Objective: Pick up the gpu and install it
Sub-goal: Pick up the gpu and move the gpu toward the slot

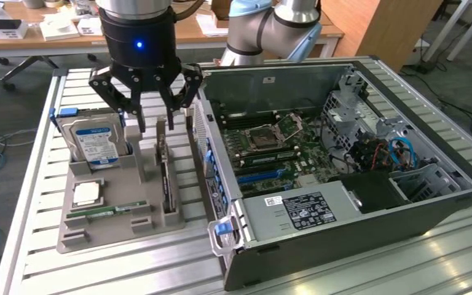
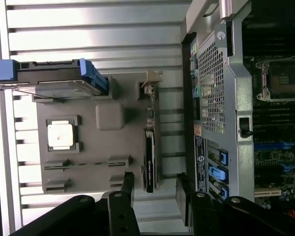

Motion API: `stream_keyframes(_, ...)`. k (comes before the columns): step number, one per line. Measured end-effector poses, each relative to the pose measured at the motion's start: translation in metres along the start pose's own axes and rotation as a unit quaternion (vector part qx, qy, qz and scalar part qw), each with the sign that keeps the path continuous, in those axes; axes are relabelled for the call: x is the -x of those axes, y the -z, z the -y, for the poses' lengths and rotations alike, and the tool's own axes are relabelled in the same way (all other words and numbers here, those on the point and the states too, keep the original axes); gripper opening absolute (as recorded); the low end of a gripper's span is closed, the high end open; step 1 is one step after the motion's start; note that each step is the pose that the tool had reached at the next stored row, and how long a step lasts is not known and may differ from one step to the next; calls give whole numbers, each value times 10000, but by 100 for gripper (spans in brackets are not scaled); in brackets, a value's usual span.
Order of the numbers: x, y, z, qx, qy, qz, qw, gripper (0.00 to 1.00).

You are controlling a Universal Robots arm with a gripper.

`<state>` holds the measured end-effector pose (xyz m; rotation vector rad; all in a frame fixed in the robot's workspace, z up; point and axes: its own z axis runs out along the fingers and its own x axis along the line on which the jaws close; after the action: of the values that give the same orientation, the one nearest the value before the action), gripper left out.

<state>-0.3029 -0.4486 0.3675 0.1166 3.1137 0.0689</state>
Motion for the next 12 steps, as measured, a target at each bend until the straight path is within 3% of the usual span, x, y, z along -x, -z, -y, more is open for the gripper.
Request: stream_keyframes(12,-5,-218,10,0,0,0,10000,47)
